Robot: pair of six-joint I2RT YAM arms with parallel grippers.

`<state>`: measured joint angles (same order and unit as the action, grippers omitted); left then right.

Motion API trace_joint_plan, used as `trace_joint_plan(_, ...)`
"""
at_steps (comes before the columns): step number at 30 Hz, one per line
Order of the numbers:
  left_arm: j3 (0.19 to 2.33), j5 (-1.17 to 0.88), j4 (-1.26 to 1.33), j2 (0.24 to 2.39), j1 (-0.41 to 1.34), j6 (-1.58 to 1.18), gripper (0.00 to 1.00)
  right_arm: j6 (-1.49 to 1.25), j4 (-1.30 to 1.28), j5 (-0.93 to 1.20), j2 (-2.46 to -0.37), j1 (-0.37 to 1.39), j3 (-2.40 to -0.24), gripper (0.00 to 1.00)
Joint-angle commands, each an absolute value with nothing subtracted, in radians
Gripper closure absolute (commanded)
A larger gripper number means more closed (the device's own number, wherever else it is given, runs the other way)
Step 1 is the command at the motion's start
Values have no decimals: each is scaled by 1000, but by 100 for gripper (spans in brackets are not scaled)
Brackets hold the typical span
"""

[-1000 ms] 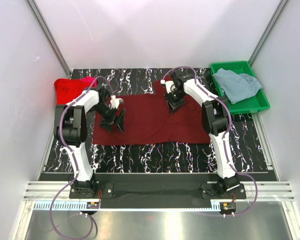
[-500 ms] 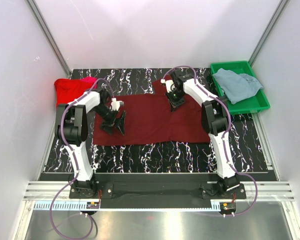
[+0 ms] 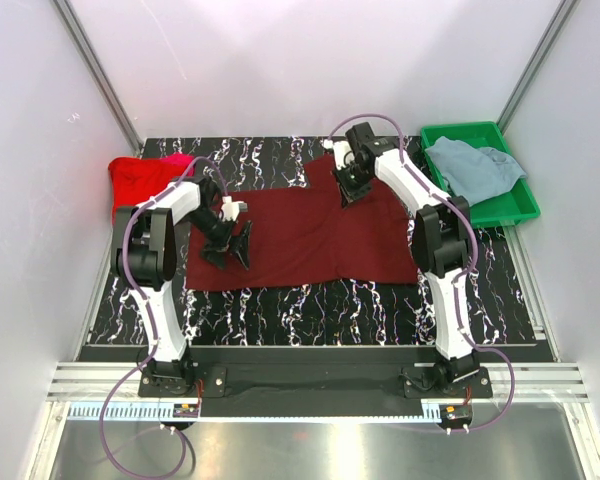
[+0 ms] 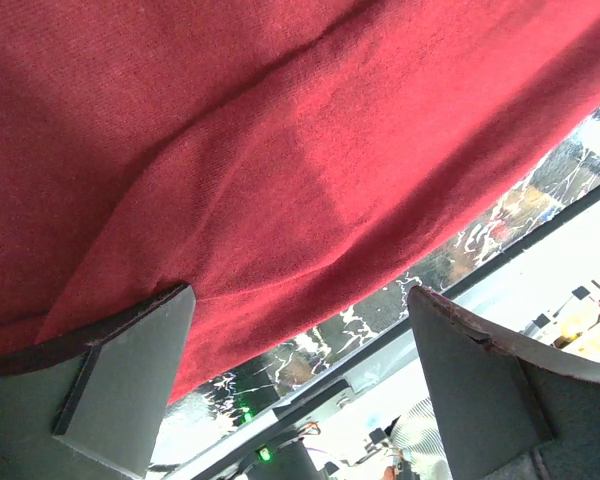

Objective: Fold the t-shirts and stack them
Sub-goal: Fold the tshirt

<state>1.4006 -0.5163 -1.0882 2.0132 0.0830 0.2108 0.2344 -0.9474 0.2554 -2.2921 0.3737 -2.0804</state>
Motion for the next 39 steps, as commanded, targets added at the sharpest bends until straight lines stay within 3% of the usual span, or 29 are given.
trace_joint_plan(1, 1393, -494, -1052, 2075, 86, 225, 1, 252, -910, 270, -2229, 382, -2063, 100)
trace_joint_plan(4, 1402, -499, -1057, 2075, 92, 226, 1, 252, -933, 262, -2278, 382, -2069, 96)
trace_joint_plan(8, 1404, -499, -1057, 2072, 95, 224, 1, 244, -943, 213, -2335, 382, -2074, 48)
trace_joint_plan(12, 1393, -494, -1054, 2057, 95, 224, 1, 259, -927, 155, -2335, 382, -2086, 36)
trace_joint_plan(22, 1391, -488, -1052, 2037, 97, 224, 1, 236, -842, 91, -2207, 316, -2025, 36)
trace_joint_plan(39, 1361, -456, -1043, 1997, 132, 230, 1, 219, -864, 104, -2359, 224, -2112, 38)
